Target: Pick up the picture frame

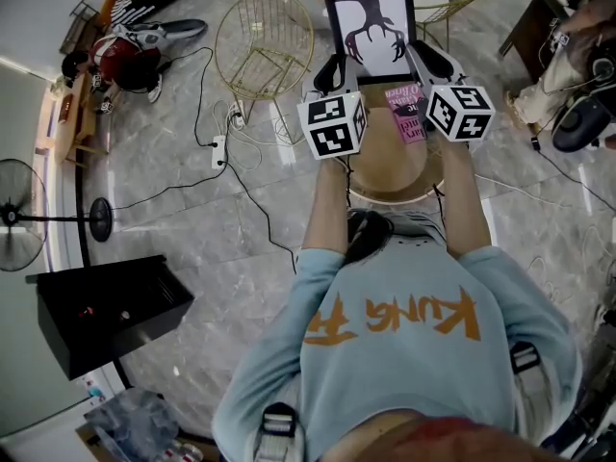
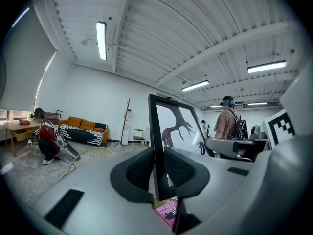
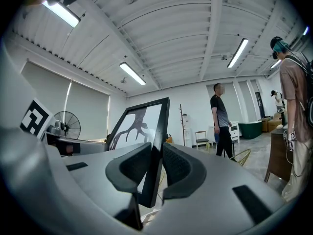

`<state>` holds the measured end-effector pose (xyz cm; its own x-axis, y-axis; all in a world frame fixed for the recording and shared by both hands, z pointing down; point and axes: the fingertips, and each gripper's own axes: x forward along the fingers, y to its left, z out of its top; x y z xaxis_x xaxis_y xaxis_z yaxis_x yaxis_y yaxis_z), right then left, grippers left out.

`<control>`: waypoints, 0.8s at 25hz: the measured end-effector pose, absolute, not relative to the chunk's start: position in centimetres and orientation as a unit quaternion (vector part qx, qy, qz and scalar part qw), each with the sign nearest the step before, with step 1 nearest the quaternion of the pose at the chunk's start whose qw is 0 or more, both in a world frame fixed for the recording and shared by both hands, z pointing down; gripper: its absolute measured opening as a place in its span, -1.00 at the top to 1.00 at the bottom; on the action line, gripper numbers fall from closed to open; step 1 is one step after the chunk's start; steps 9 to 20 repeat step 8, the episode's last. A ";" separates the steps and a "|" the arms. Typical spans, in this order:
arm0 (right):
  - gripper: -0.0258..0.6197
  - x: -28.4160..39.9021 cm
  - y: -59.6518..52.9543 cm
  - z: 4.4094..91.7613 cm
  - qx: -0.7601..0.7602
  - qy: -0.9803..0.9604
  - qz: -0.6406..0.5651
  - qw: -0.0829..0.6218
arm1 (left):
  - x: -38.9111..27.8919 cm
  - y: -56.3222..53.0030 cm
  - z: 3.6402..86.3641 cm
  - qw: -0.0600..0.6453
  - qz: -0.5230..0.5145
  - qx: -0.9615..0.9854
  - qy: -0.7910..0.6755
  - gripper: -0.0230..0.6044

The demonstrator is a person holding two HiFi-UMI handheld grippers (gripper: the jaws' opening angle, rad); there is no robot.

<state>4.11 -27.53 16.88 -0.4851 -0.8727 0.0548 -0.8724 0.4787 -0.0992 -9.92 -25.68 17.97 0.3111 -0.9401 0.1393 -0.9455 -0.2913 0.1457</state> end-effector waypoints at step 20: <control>0.70 3.3 -28.5 17.0 -0.506 0.861 -0.051 0.001 | -10.7 -26.6 18.3 0.099 0.010 0.803 -0.587 0.67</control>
